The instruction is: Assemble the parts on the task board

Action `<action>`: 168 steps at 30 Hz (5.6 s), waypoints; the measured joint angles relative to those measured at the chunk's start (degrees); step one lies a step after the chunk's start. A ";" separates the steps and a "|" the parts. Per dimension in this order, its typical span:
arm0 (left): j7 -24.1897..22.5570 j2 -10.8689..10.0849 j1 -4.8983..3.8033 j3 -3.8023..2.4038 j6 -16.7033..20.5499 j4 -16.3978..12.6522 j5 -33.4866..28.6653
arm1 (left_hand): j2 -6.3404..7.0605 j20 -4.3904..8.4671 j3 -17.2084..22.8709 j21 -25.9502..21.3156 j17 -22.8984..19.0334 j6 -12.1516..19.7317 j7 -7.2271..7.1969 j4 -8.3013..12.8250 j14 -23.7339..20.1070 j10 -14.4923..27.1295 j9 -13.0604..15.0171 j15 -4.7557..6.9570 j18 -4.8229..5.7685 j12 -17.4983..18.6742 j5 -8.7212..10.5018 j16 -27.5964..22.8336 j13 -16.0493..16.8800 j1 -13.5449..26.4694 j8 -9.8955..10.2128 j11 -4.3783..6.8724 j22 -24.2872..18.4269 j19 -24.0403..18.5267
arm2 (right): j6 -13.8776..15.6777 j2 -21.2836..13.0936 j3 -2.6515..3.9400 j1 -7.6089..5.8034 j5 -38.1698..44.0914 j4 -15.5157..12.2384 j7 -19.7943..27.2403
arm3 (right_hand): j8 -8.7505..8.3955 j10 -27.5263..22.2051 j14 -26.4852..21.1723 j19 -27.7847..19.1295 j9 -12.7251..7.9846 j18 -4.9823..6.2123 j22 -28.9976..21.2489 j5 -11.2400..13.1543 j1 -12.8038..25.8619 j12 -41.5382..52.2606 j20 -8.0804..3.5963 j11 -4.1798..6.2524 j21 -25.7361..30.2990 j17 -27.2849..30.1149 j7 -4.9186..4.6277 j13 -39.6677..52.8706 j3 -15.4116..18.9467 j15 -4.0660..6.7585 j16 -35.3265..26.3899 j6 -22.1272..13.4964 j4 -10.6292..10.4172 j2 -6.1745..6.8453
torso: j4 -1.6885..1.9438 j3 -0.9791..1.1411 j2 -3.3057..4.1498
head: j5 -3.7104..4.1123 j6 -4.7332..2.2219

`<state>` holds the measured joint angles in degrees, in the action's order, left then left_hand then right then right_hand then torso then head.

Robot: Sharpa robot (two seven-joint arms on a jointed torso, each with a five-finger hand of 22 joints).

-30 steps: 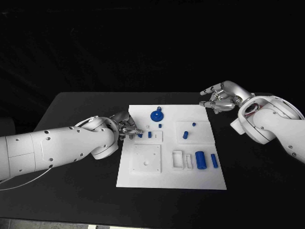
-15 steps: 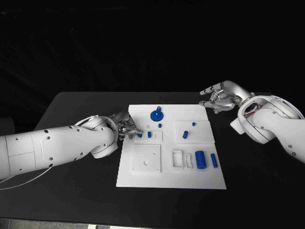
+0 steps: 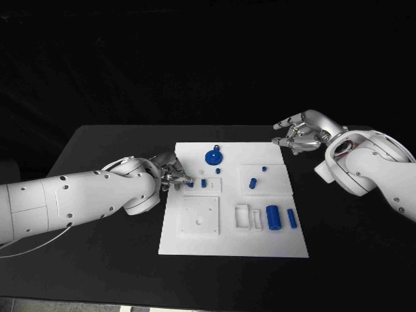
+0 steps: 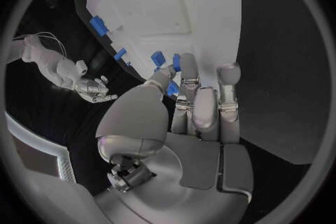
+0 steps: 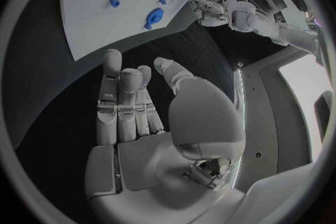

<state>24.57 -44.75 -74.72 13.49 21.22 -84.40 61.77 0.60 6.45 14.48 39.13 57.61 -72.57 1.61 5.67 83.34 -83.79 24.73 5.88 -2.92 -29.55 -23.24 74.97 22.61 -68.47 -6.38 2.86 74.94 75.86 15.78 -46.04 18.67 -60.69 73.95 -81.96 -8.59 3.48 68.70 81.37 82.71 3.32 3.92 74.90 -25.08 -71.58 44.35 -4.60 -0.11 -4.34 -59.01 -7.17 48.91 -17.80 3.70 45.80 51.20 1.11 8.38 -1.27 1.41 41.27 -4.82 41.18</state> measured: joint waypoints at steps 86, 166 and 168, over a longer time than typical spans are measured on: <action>1.68 2.36 -0.25 -0.35 -2.23 1.72 3.76 | 4.86 0.00 0.20 -0.89 0.54 -1.94 0.51 -3.12 0.11 -0.90 8.70 -0.05 0.30 -2.88 3.47 0.64 -2.14 -1.48 2.66 -0.20 0.00 0.00 | 0.02 0.41 0.00 0.26 -0.08 0.14 0.10 | 0.00 0.00 0.00 0.00 0.00 0.00 0.00 -0.22 0.00 0.00 0.00 0.00 0.00 0.03 0.00 0.00 0.00 0.00 0.00 0.00 0.00 0.00 | -0.07 0.07 0.01 | 0.37 0.09; 2.40 3.10 0.20 -0.50 -3.40 2.64 2.90 | 10.82 0.43 -2.53 -1.55 0.20 -6.65 -3.58 -18.89 -0.02 -0.06 9.83 0.46 0.28 -2.88 10.23 0.64 -1.53 5.65 2.55 1.42 0.00 -0.01 | 0.01 0.69 0.00 0.75 -0.09 0.38 0.20 | 0.00 0.00 0.00 0.00 0.00 0.00 0.05 -0.22 0.00 0.00 0.00 0.00 0.00 0.07 0.00 -0.05 -0.95 0.00 0.00 0.00 0.95 0.00 | 0.01 -0.01 -0.01 | 0.55 -0.01; 2.41 3.05 0.20 -0.54 -3.37 2.60 2.88 | 10.98 0.43 -2.53 -1.55 0.20 -6.65 -3.58 -18.90 -0.02 -0.06 9.83 0.46 0.28 -2.88 10.46 0.64 -1.53 5.81 2.55 1.42 0.00 -0.01 | 0.01 0.69 0.00 0.76 -0.09 0.36 0.20 | 0.00 0.00 0.00 0.00 0.00 0.00 0.05 -0.22 0.00 0.00 0.00 0.00 0.00 0.07 0.00 -0.05 -0.95 0.00 0.00 0.00 0.95 0.00 | 0.01 -0.01 -0.02 | 0.55 -0.02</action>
<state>26.97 -41.70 -74.52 12.95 17.85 -81.80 64.65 11.58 6.88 11.95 37.58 57.81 -79.22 -1.96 -13.22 83.32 -83.85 34.56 6.34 -2.65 -32.43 -12.78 75.61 21.07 -62.66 -3.83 4.28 74.94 75.85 15.79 -45.35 18.67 -59.92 73.85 -81.60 -8.39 3.48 68.70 81.37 82.70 3.32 3.92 74.95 -25.30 -71.58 44.35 -4.60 -0.11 -4.34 -58.94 -7.17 48.86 -18.75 3.70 45.80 51.20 2.06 8.38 -1.26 1.40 41.25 -4.27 41.15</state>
